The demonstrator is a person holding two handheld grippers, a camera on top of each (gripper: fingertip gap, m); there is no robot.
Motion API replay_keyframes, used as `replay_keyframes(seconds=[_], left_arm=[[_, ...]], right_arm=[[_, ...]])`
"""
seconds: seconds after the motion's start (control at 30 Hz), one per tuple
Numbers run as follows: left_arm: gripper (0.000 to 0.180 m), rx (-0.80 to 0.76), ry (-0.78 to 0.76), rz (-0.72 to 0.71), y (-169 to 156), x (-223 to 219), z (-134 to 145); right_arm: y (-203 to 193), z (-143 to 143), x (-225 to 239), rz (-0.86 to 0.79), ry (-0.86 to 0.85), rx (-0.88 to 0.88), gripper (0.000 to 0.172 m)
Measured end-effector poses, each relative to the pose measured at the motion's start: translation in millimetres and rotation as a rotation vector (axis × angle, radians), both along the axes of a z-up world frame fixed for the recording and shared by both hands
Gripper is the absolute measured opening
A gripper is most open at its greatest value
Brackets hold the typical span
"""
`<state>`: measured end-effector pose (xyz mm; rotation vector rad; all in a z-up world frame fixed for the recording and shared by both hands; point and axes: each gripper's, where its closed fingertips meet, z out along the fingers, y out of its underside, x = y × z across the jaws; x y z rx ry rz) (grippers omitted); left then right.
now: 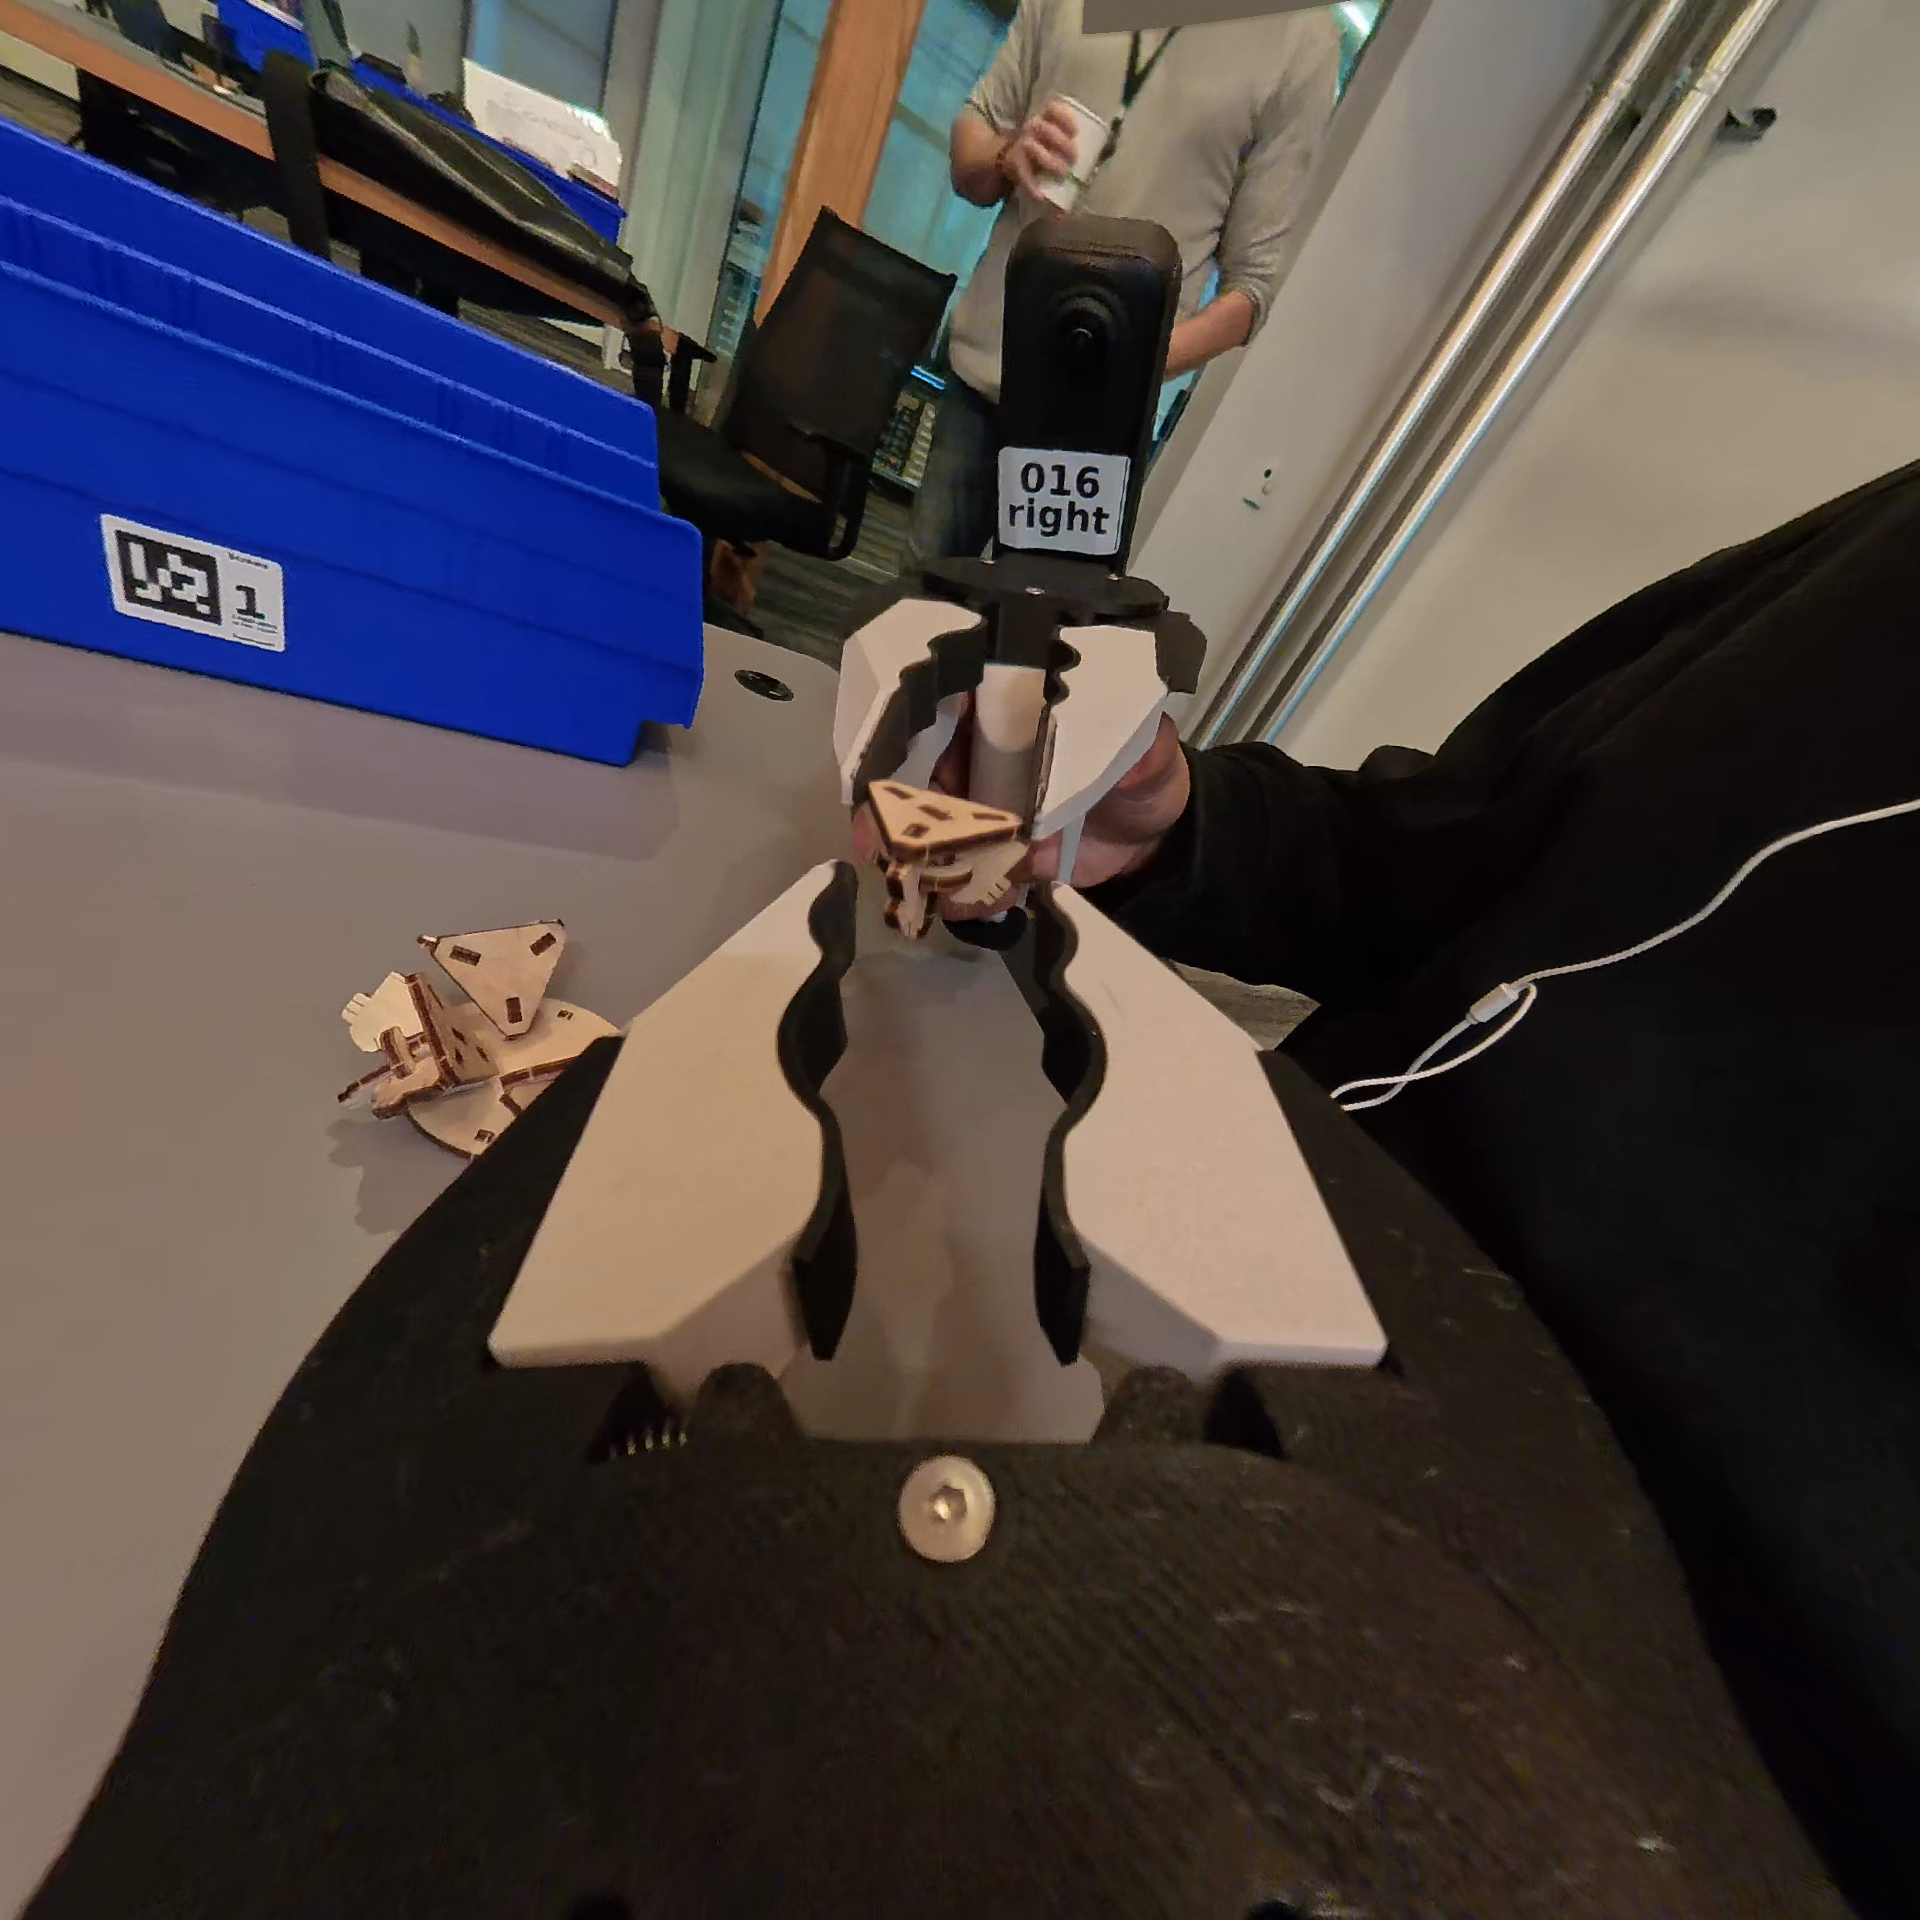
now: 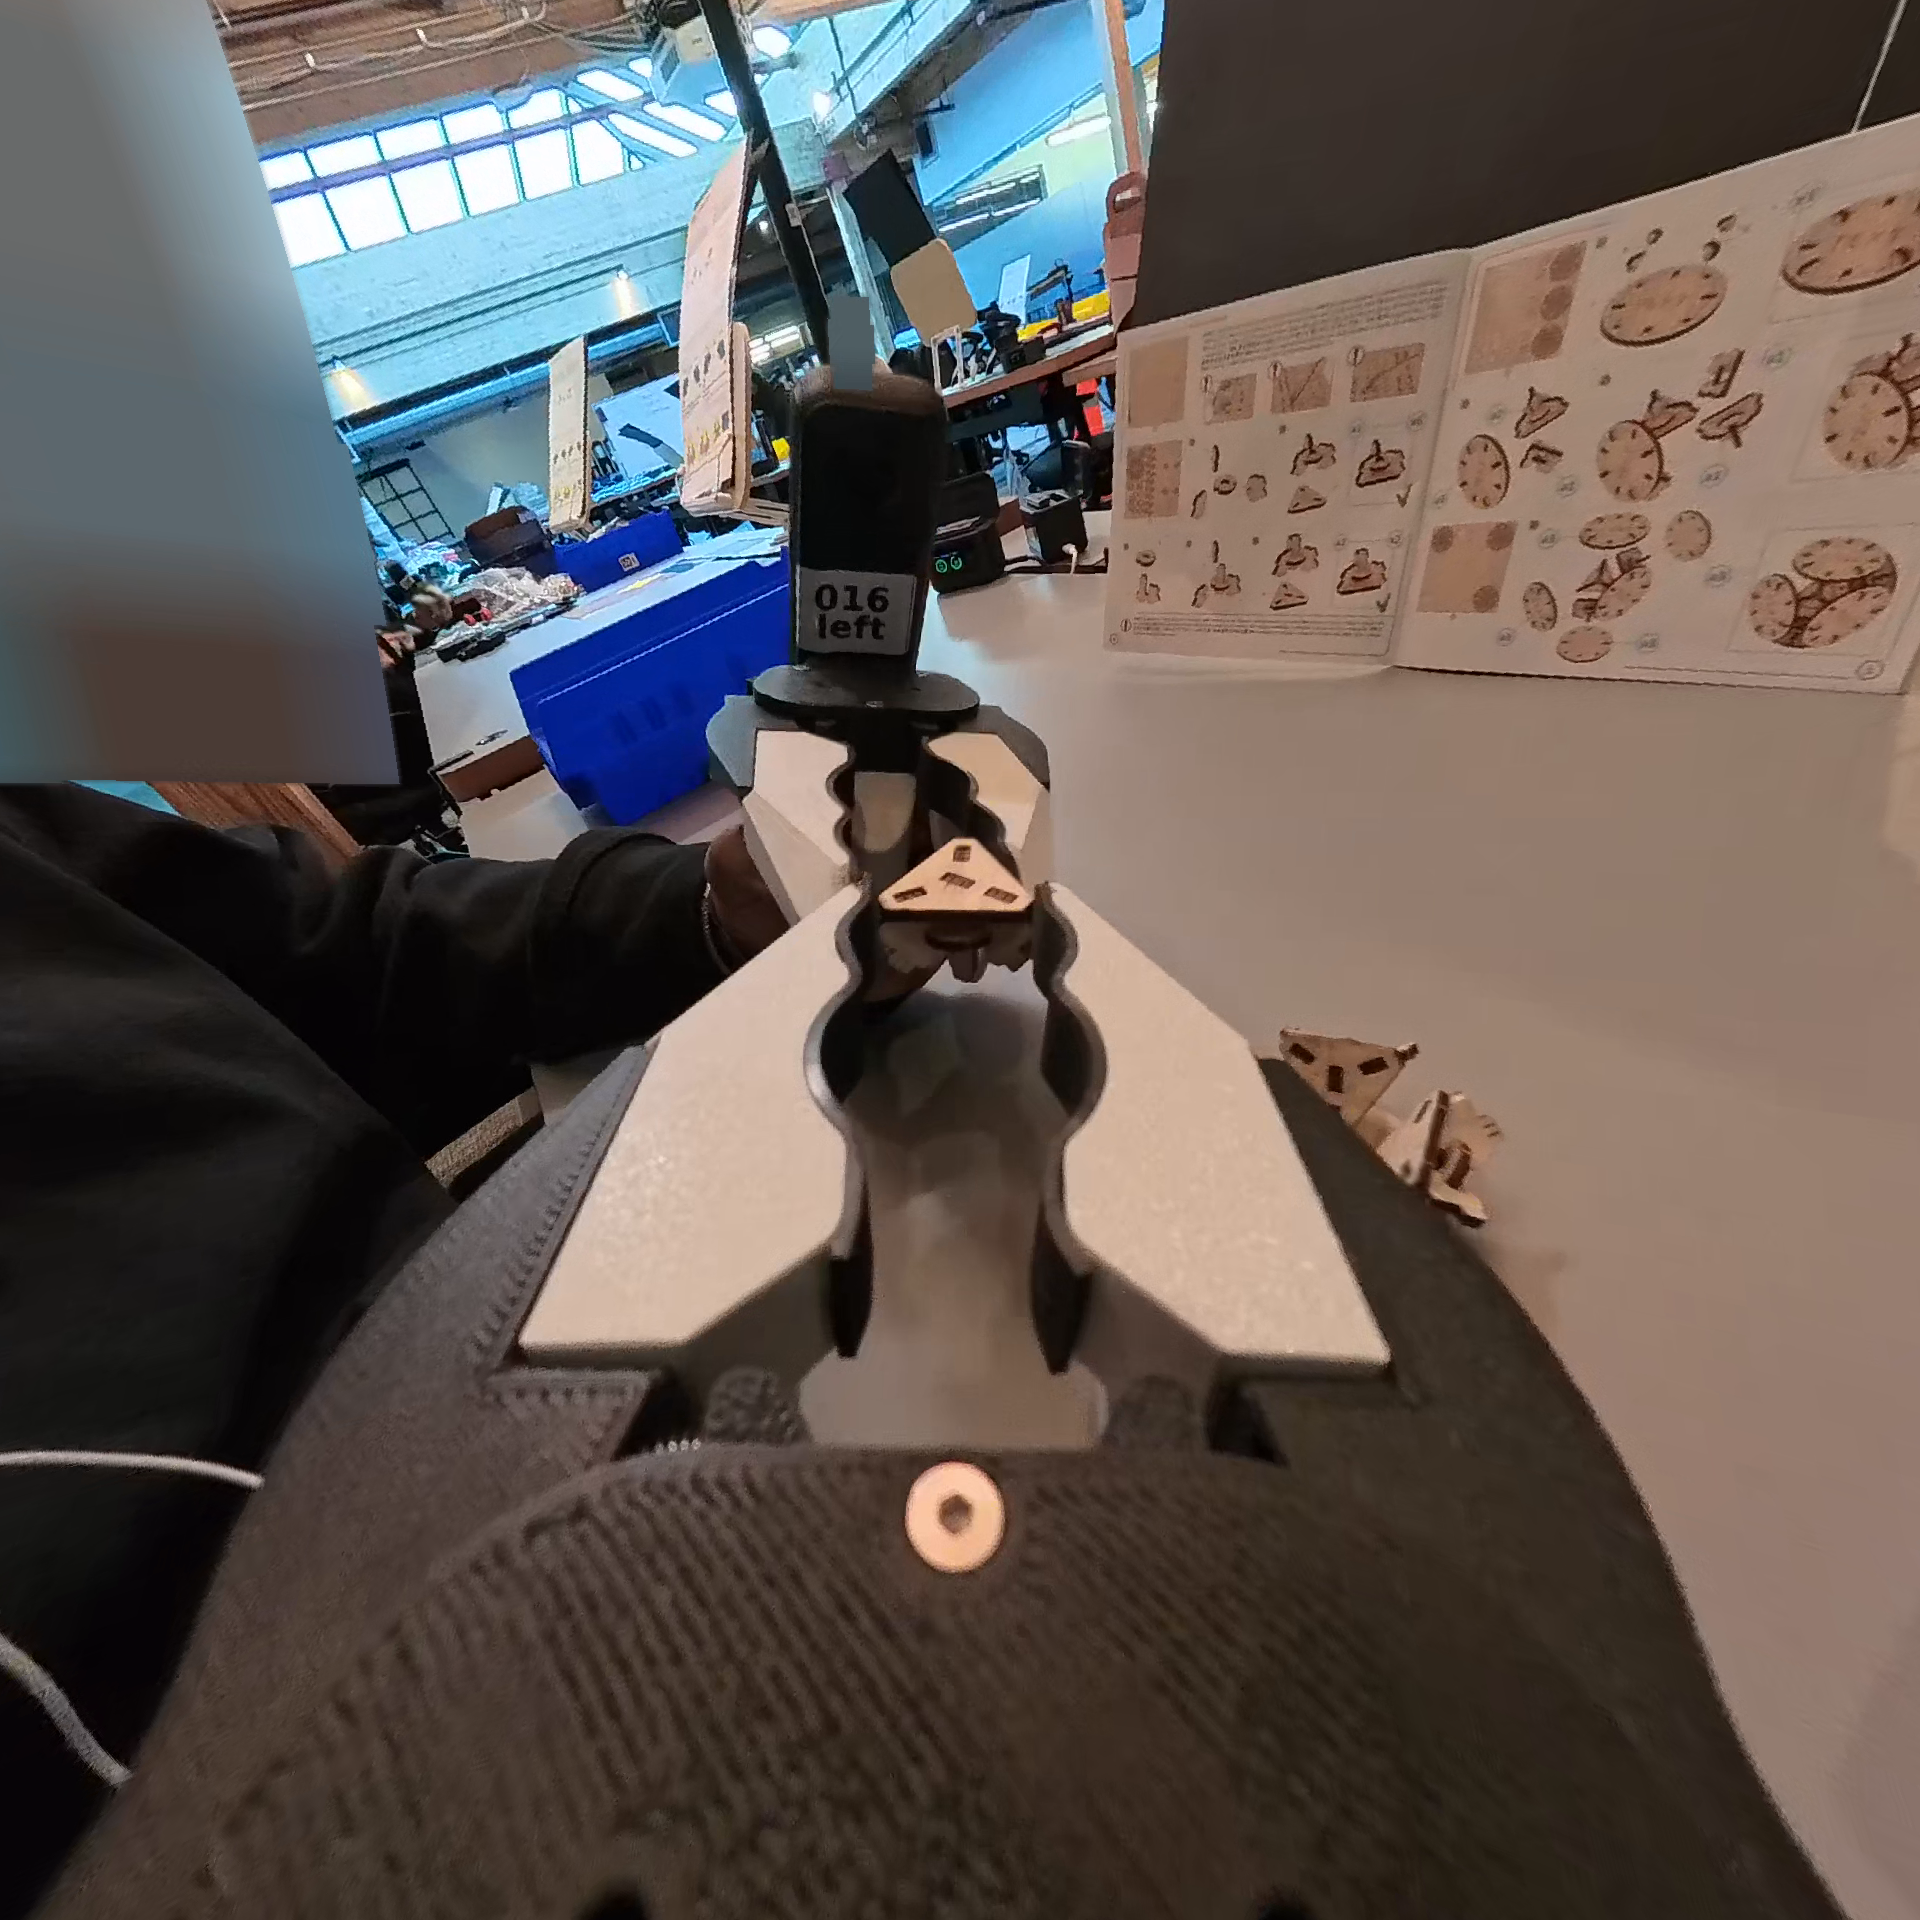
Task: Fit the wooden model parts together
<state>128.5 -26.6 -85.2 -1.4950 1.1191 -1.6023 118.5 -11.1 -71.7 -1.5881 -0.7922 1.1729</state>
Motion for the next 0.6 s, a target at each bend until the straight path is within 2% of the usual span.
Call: replay_keyframes(seconds=[0.3, 0.6], left_arm=[[0.027, -0.059, -0.064, 0.022, 11, -8, 10], [0.001, -0.053, -0.054, 0.016, 9, -8, 9]], right_arm=[[-1, 1, 5, 0.021, 0.003, -0.031, 0.027], [-3, 2, 4, 0.038, 0.011, -0.032, 0.028]])
